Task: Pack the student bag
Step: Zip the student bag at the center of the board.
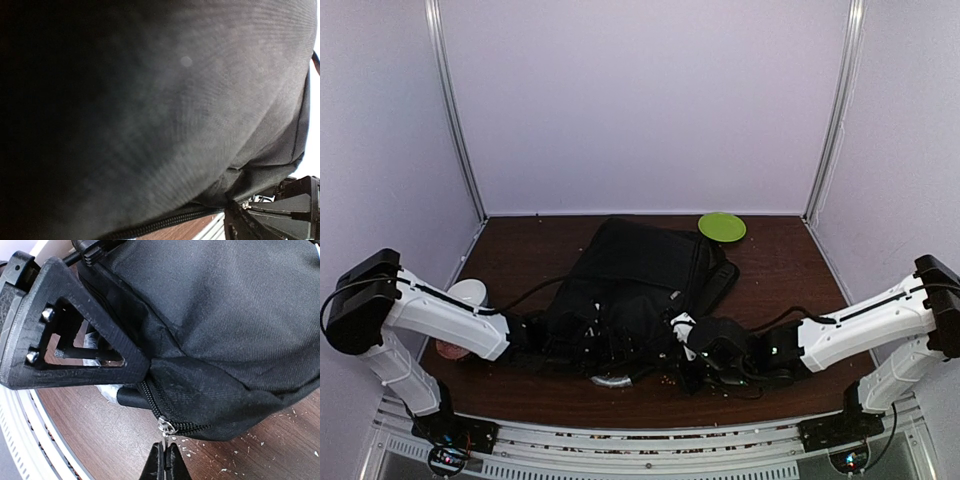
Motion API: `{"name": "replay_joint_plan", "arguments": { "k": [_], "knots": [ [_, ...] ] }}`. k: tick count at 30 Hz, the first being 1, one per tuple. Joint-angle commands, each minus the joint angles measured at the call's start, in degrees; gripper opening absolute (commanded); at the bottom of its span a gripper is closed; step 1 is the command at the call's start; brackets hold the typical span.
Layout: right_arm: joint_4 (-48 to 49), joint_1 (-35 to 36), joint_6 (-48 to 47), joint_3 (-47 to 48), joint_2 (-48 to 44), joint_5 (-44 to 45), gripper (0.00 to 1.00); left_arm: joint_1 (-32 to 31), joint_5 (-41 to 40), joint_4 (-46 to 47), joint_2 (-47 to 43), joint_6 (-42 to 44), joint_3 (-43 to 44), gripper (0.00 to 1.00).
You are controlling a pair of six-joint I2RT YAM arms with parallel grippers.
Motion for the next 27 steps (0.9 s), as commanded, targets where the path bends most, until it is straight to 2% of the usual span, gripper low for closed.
{"name": "replay_joint_plan", "arguments": {
  "k": [1,6,8,10,14,17,27],
  "knots": [
    [0.9,1.5,1.0,2.2,-0.1,1.5,0.0,-0.1,0.1,4.3,1.3,-1.9,1.4,0.76],
    [1.4,2.0,0.4,3.0,0.3,0.6,0.0,0.0,-2.4,-0.5,1.0,-1.8,2.7,0.66],
    [1.8,2.2,0.3,3.2,0.5,0.4,0.0,0.1,-3.2,-1.1,1.0,-2.0,2.6,0.58],
    [2.0,2.4,0.3,3.3,0.5,0.6,0.0,0.3,-3.9,-1.9,1.0,-2.1,2.8,0.46],
    [0.9,2.8,0.4,3.1,0.0,1.9,0.0,0.4,-5.1,-2.6,0.6,-2.6,2.4,0.15],
    [-0.7,2.9,0.6,2.5,-0.7,3.2,0.0,0.4,-5.9,-3.1,0.1,-2.8,2.1,0.0],
    [-5.3,2.9,3.5,-0.1,-3.2,9.2,0.0,0.6,-7.0,-3.7,-0.9,-3.1,1.2,0.0]
  ]
}}
